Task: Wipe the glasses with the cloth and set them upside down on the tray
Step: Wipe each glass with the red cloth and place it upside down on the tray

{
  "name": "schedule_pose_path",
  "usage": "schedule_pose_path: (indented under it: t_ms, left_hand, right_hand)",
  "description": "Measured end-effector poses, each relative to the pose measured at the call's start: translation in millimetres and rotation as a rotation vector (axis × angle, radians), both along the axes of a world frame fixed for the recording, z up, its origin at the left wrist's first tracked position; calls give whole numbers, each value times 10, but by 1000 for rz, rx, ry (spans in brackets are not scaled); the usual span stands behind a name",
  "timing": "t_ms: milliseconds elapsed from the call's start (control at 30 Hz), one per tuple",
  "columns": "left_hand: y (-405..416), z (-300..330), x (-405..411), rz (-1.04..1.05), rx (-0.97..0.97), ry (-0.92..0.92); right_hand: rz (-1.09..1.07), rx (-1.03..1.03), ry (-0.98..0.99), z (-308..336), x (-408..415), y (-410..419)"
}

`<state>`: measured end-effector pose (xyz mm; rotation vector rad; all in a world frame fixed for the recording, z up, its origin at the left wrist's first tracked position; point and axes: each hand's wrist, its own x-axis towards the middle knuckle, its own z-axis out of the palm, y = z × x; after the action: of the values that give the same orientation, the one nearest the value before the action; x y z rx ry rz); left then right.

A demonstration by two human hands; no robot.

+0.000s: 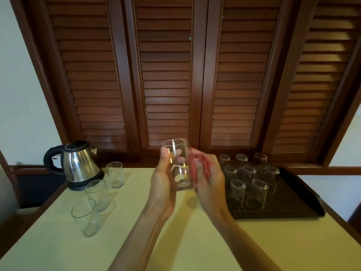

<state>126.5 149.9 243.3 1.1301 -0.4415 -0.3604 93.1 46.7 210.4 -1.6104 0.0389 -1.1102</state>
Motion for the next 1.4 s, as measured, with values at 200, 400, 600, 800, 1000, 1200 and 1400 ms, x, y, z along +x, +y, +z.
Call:
schedule_pose_path:
  t_ms: [200, 400, 600, 800, 1000, 1200, 1400]
  left_hand:
    - [58, 90, 112, 51, 10, -68]
    - [18, -99, 4, 33, 57, -54]
    - [23, -90, 77, 103, 70, -105]
    - [60, -36, 248, 95, 22, -17]
    - [44, -102, 176, 30, 22, -37]
    - [34, -226, 249, 61, 60, 15]
    - [82, -146, 436, 49, 14, 31]
  right_hand:
    - [96, 48, 21, -149, -142, 232]
    - [63, 66, -70, 34, -5, 113]
    - [19, 142, 32, -53, 68, 154]
    - [16, -43, -5, -166, 24, 267]
    - [-9, -50, -14, -16, 138, 122]
    - [-54, -20, 17, -10, 222, 60]
    - [-46, -135, 27, -171, 131, 245]
